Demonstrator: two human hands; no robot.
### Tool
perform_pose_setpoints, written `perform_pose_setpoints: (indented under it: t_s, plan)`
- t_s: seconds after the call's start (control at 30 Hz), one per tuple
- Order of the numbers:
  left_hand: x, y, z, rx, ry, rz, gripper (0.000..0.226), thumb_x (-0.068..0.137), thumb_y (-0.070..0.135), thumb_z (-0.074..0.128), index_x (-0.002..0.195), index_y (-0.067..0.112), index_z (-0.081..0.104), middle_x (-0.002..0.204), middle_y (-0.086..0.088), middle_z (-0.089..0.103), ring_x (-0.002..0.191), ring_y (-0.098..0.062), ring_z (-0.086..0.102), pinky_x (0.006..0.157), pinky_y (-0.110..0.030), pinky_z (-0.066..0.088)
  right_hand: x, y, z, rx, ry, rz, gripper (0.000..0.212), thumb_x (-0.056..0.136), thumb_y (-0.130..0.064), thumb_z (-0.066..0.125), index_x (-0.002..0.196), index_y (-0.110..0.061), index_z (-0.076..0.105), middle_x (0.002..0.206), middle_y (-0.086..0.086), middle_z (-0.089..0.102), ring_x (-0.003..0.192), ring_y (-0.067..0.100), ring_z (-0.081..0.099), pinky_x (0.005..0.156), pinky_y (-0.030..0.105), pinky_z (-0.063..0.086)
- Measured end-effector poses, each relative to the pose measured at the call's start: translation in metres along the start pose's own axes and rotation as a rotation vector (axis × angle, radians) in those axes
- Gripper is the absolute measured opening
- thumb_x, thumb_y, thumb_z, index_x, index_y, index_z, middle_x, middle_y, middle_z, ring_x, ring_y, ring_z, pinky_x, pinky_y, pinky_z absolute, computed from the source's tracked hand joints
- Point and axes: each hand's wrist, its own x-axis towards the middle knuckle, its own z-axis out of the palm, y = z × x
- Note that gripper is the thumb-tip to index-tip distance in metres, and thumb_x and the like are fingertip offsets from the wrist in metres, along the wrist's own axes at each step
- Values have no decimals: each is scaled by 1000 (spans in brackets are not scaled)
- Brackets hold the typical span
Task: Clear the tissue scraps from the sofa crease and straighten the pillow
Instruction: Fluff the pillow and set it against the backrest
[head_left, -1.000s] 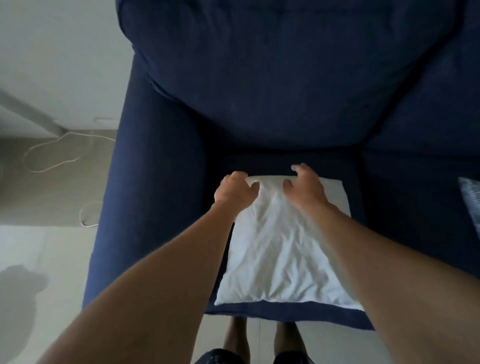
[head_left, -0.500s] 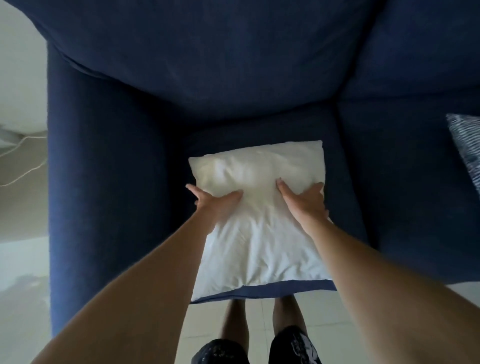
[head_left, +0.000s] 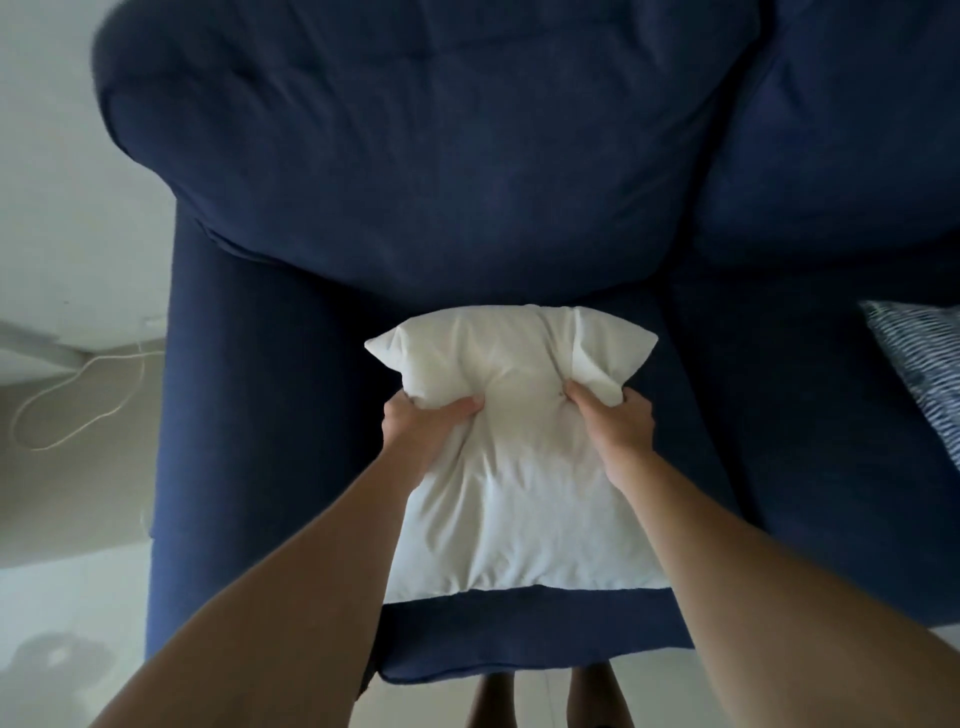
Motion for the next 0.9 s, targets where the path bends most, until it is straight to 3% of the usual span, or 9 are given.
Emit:
perform_pose_setpoints:
  t_s: [0.13,0.2,0.3,0.47,0.57,0.7,0.8,0.9]
  plan:
    - [7,24,-12,-19,82,171,62,59,38,89,110,24,57,107,5,64,100,-19,62,88,-35,52,-1,-26,9,-4,4,-166,44,75,-37,77,101,-4,64,108,10,66,81,16,62,63,23,47]
    - [10,36,-17,-18,99,270,53,63,35,87,105,28,56,100,10,63,97,-15,61,87,-33,51,-1,-41,13,17,-8,-238,39,78,-36,76,101,-8,62,106,7,64,82,13,60,67,21,46]
    - [18,49,-24,-20,124,360,57,64,33,88,110,26,54,101,10,62,99,-15,59,90,-32,49,-1,-62,19,66,-34,-284,53,80,-37,73,123,-14,52,111,-4,57,101,14,56,85,26,43]
    - [29,54,-26,-42,120,309,72,67,29,87,128,20,50,111,6,58,111,-19,56,101,-39,47,5,-75,27,69,-14,-306,56,77,-29,75,123,-12,46,116,0,56,108,21,57,87,32,45]
    - [31,43,-23,-30,69,224,81,67,27,87,135,23,43,126,2,57,122,-23,54,104,-44,47,11,-70,28,14,-38,-266,73,76,-21,75,139,-14,37,131,5,54,118,26,55,97,36,46]
    - [35,37,-19,-37,54,221,95,64,30,88,142,26,32,134,2,52,126,-23,50,105,-47,45,17,-65,23,-9,-88,-276,88,70,-24,81,142,-20,30,134,1,52,123,24,53,100,37,44]
    - [35,48,-19,-14,185,326,104,62,41,86,147,25,28,142,3,44,133,-21,44,110,-45,40,17,-73,19,-103,-41,-419,103,70,-32,82,150,-26,17,148,0,39,134,22,42,109,39,39]
    - [32,66,-17,117,247,545,102,72,37,82,152,27,20,156,5,27,143,-16,28,113,-36,31,15,-87,19,-464,20,-701,102,80,-28,75,154,-22,5,161,6,12,146,24,23,116,44,31]
